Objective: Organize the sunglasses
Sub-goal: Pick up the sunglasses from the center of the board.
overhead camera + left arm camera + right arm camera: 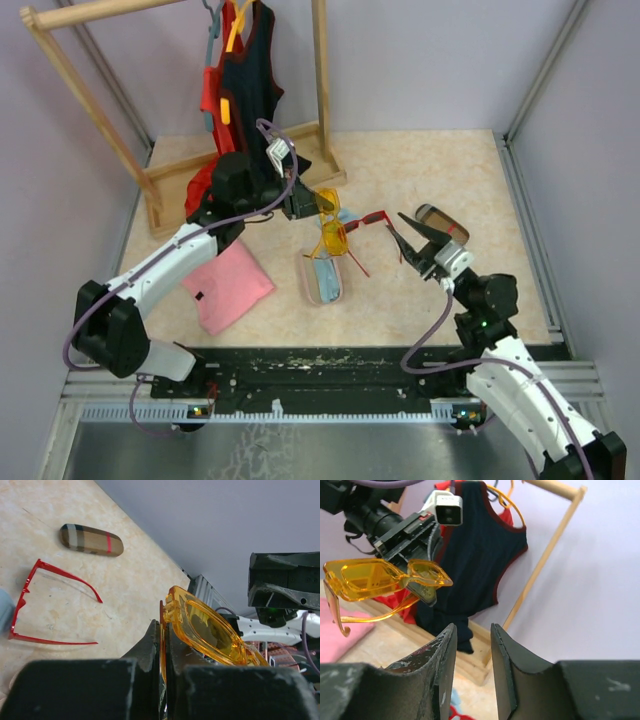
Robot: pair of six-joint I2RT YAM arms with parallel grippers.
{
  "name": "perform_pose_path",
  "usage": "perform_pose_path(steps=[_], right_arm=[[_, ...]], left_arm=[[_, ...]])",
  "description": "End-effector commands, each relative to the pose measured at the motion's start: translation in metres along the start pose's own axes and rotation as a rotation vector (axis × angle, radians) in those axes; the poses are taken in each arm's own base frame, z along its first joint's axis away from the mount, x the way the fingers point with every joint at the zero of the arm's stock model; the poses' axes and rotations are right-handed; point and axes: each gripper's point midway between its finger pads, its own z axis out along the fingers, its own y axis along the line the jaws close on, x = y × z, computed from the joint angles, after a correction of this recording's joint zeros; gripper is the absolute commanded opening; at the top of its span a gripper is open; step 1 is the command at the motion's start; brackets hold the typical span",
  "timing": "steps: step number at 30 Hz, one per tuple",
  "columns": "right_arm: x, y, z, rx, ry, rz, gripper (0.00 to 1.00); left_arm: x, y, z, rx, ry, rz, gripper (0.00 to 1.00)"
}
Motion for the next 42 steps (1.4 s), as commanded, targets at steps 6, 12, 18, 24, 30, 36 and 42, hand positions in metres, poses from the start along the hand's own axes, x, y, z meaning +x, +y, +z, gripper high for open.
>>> perform_pose_path(steps=[6, 12, 18, 24, 30, 36, 42], right_arm=[[-0.018, 0.038, 0.024, -0.318, 0.000, -0.527, 0.31], [-0.025, 0.040, 0.050, -0.390, 0.003, -0.589, 0.32], [-0.016, 0.055, 0.085, -0.498, 0.023, -0.657, 0.32], [-0.012, 0.071, 0.102, -0.591, 0.036, -0.692, 0.32], [-0.016, 0.084, 0.112, -0.617, 0.002, -0.697, 0.31], [-0.019, 0.094, 0.120, -0.616, -0.040, -0.695, 0.29], [-0.027, 0.097, 0.122, -0.612, -0.065, -0.693, 0.28]], left_arm=[[-0.007, -0.018, -0.014, 0.143, 0.025, -0.013, 0.00], [-0.007, -0.008, -0.020, 0.146, -0.017, -0.204, 0.00], [-0.004, -0.012, -0.027, 0.188, -0.024, -0.258, 0.00], [-0.004, -0.019, -0.037, 0.206, -0.010, -0.234, 0.00], [0.001, -0.021, -0.040, 0.225, 0.016, -0.226, 0.00], [0.008, -0.021, -0.041, 0.245, 0.034, -0.235, 0.00], [0.011, -0.021, -0.041, 0.260, 0.044, -0.248, 0.00]])
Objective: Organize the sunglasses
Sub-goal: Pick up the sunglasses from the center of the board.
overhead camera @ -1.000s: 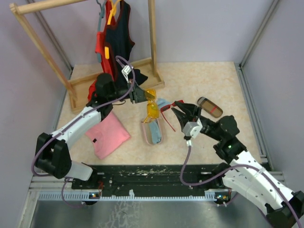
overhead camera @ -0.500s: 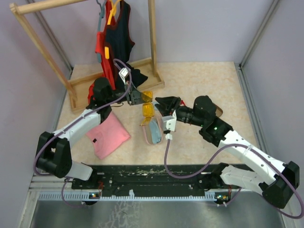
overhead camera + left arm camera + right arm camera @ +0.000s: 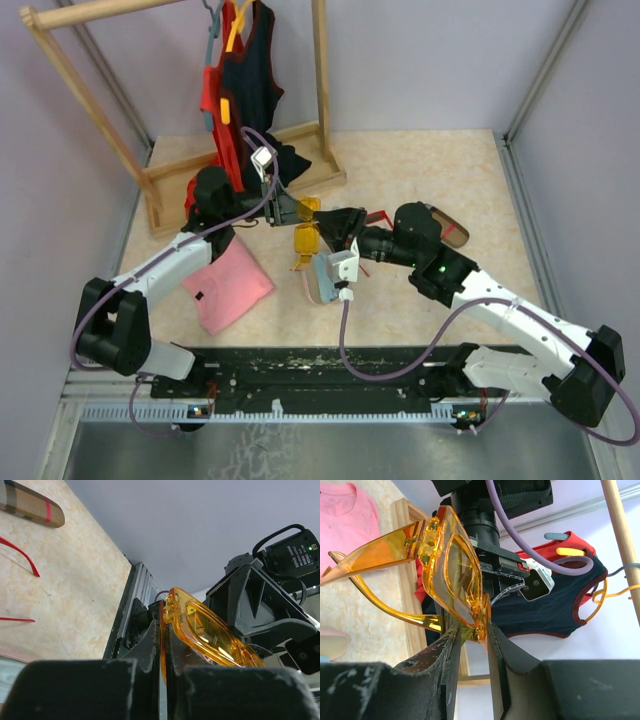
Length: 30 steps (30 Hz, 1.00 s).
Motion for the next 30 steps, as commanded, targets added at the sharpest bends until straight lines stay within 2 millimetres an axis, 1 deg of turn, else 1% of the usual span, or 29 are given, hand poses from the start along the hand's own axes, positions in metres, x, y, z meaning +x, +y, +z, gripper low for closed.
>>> perform_pose_path(steps=[1, 6, 15, 18, 22, 30], right_arm=[[-0.024, -0.037, 0.000, 0.088, -0.066, -0.060, 0.28], [-0.025, -0.037, 0.002, 0.082, -0.069, -0.056, 0.27], [-0.033, -0.043, 0.007, 0.090, -0.099, -0.063, 0.26], [-0.034, -0.042, 0.008, 0.086, -0.107, -0.060, 0.26], [-0.037, -0.039, 0.008, 0.075, -0.115, -0.054, 0.23], [-0.033, -0.033, 0.011, 0.064, -0.108, -0.037, 0.10]], left_arm=[[0.000, -0.010, -0.003, 0.047, 0.006, 0.042, 0.00], [0.002, -0.008, -0.003, 0.049, 0.011, 0.035, 0.00], [0.009, 0.000, -0.002, 0.051, 0.030, 0.019, 0.00], [0.009, 0.002, -0.002, 0.052, 0.029, 0.014, 0.00], [0.010, 0.004, -0.002, 0.057, 0.032, 0.005, 0.00], [0.011, 0.005, -0.001, 0.063, 0.037, 0.000, 0.00]])
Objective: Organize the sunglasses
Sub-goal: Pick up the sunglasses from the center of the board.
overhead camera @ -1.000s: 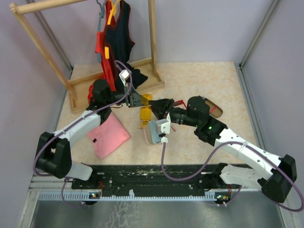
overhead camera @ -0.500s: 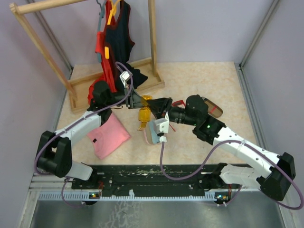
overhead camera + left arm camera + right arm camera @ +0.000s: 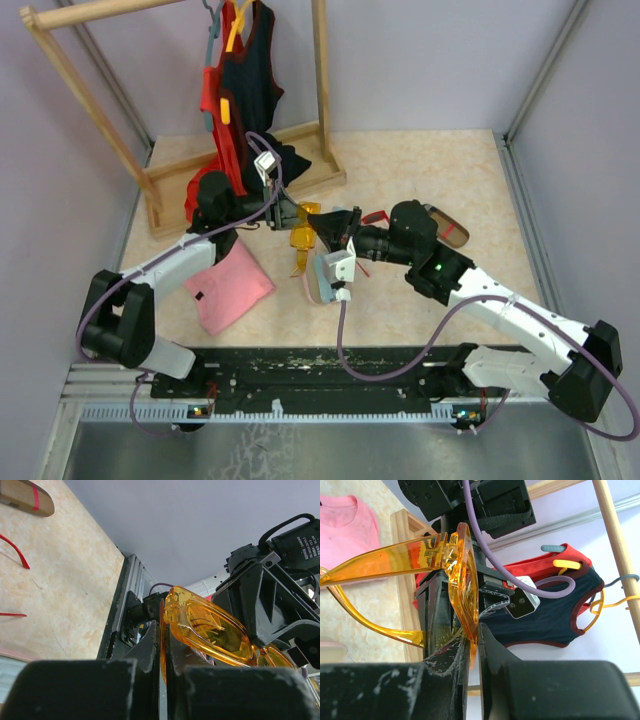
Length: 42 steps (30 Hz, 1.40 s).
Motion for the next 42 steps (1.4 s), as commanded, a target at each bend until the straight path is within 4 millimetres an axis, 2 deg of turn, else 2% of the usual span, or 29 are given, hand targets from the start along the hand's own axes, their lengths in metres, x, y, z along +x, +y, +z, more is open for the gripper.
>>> perform_pose_path(steps=[1, 6, 9, 17, 25, 29, 35, 42], right_arm=[[-0.022, -0.030, 0.003, 0.069, -0.070, -0.029, 0.08], [-0.024, -0.046, 0.002, 0.151, -0.083, 0.004, 0.00], [-0.026, -0.053, 0.001, 0.184, -0.087, 0.032, 0.00], [-0.024, -0.066, -0.003, 0.223, -0.058, 0.261, 0.00], [-0.018, -0.073, -0.007, 0.265, -0.064, 0.527, 0.00], [-0.010, -0.078, -0.011, 0.275, -0.024, 0.694, 0.00], [0.004, -0.089, -0.027, 0.347, 0.029, 0.860, 0.00], [0.032, -0.078, -0.048, 0.393, 0.214, 1.045, 0.00]], left_arm=[[0.001, -0.001, -0.001, 0.020, 0.007, 0.026, 0.00], [0.005, -0.002, -0.003, 0.024, 0.012, 0.031, 0.00], [0.007, -0.007, -0.005, 0.033, 0.017, 0.043, 0.01], [0.010, -0.021, -0.009, 0.054, 0.024, 0.093, 0.29], [0.014, -0.035, -0.014, 0.064, 0.027, 0.133, 0.45], [0.015, -0.041, -0.017, 0.054, 0.026, 0.170, 0.54], [0.012, -0.039, -0.021, -0.022, 0.005, 0.230, 0.60], [0.002, -0.038, -0.032, -0.095, -0.055, 0.276, 0.66]])
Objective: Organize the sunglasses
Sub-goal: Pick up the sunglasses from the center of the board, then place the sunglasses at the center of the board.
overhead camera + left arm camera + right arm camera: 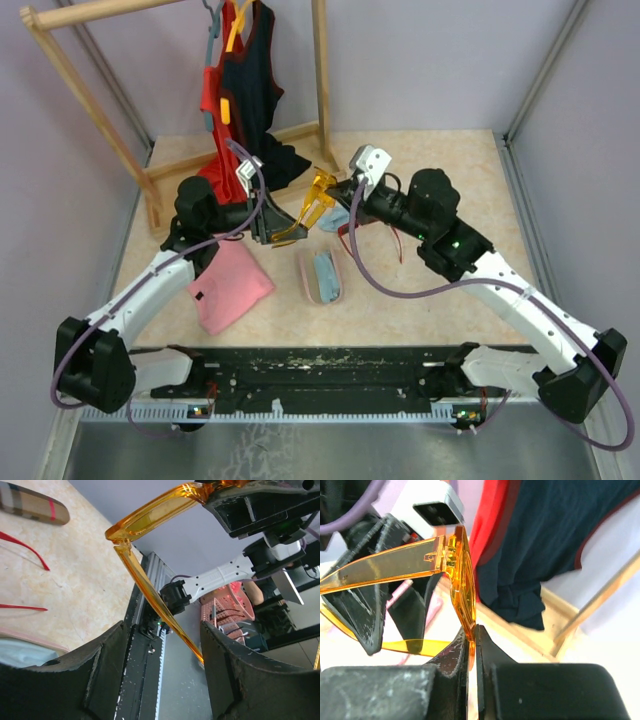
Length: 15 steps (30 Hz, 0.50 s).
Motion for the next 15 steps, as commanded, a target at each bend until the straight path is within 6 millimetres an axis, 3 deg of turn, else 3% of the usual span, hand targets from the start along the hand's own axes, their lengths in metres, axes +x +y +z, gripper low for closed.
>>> perform_pose_path(steps=[1, 5, 11, 15], right_arm=[[-0.013, -0.025, -0.022, 0.129, 0.059, 0.151, 0.00], [0.010, -0.040, -0.046, 0.226, 0.195, 0.282, 0.00], [0.061, -0.047, -0.092, 0.368, 0.474, 0.444, 0.00], [0.103, -0.042, -0.119, 0.424, 0.756, 0.535, 0.00]], left_arm=[[-0.018, -0.001, -0.012, -0.077, -0.071, 0.094, 0.67], [-0.029, 0.018, -0.031, -0.206, -0.159, 0.102, 0.68], [-0.040, 0.068, -0.074, -0.617, -0.289, 0.147, 0.69], [-0.045, 0.070, -0.094, -0.728, -0.349, 0.203, 0.70]])
